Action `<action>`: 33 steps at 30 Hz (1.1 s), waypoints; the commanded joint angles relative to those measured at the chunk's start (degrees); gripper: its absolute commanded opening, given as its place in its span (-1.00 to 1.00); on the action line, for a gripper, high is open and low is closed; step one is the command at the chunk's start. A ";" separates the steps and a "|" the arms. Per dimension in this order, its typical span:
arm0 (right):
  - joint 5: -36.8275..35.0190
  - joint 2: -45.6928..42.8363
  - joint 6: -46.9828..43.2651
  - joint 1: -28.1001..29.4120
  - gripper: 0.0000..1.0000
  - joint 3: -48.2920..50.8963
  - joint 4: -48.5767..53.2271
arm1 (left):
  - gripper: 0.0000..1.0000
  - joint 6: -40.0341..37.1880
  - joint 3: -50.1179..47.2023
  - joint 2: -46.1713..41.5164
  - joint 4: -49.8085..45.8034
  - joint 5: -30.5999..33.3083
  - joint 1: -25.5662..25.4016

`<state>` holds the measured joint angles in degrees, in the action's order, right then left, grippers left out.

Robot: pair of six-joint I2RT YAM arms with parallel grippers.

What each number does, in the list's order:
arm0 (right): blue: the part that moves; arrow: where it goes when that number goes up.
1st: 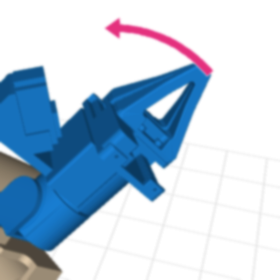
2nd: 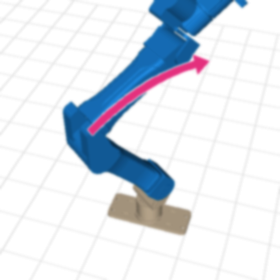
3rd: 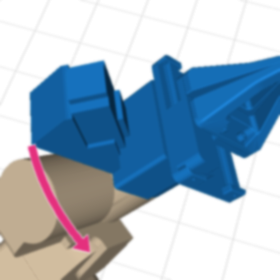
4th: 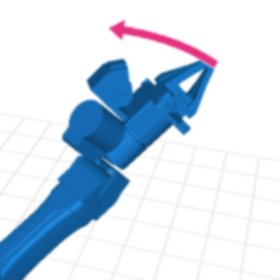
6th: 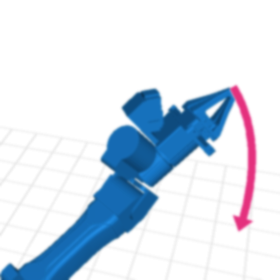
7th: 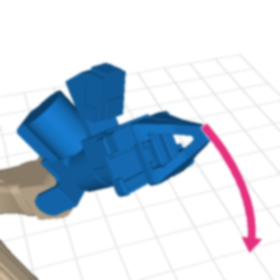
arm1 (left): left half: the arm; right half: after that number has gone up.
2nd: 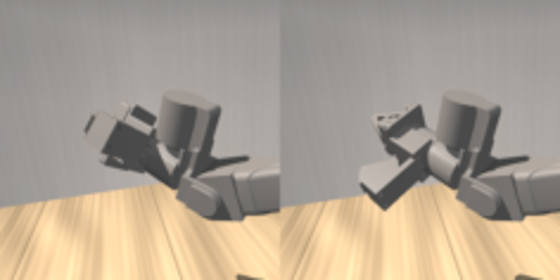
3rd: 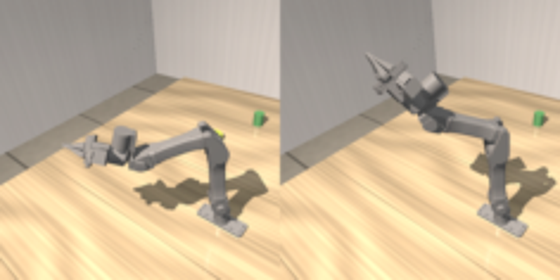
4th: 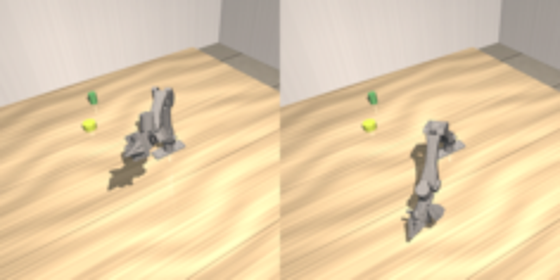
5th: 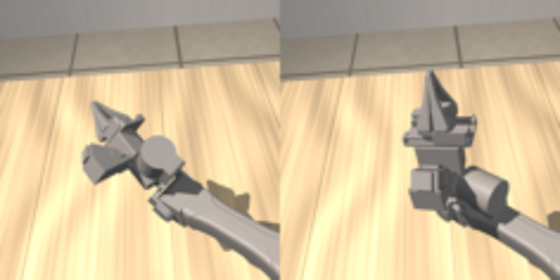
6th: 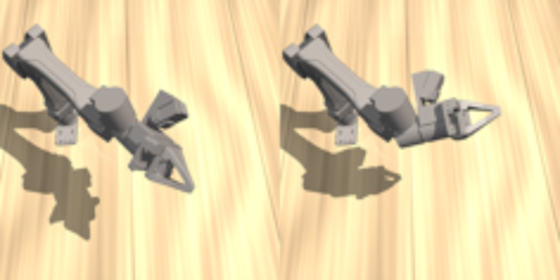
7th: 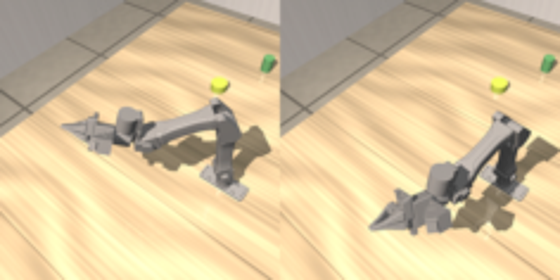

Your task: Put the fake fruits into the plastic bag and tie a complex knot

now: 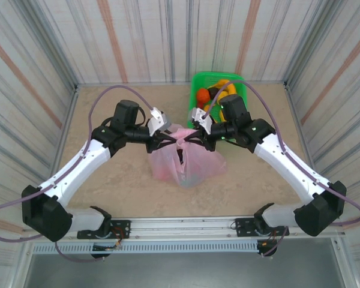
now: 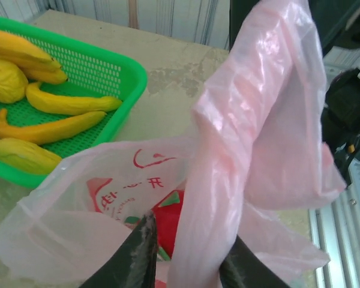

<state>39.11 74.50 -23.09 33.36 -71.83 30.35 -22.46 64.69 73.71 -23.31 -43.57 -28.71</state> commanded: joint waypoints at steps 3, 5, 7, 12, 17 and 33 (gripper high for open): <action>-0.31 -0.56 2.04 0.80 -0.49 1.44 -2.47 | -0.79 0.49 -0.06 -0.51 1.38 -0.05 0.14; -1.25 -0.13 1.09 1.17 -0.42 1.36 -1.88 | -0.85 0.43 -0.17 -0.89 1.34 0.22 0.19; -1.97 0.20 0.66 1.33 -0.39 1.22 -1.87 | -0.85 0.41 -0.25 -1.14 1.34 0.24 0.15; -3.10 2.13 -0.51 2.09 -0.39 -0.27 -1.03 | -0.87 0.31 -0.17 -1.44 1.08 0.01 0.14; -4.54 3.34 -1.07 2.63 -0.82 -0.85 0.32 | -0.89 0.14 0.13 -1.40 0.81 0.06 0.15; -26.16 -0.87 -5.50 5.00 -1.00 4.07 -6.27 | -1.00 1.63 1.83 -2.70 -2.29 -1.76 1.15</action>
<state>22.31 75.31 -26.06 37.45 -69.38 26.57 -22.00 64.71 72.51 -24.23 -42.72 -28.45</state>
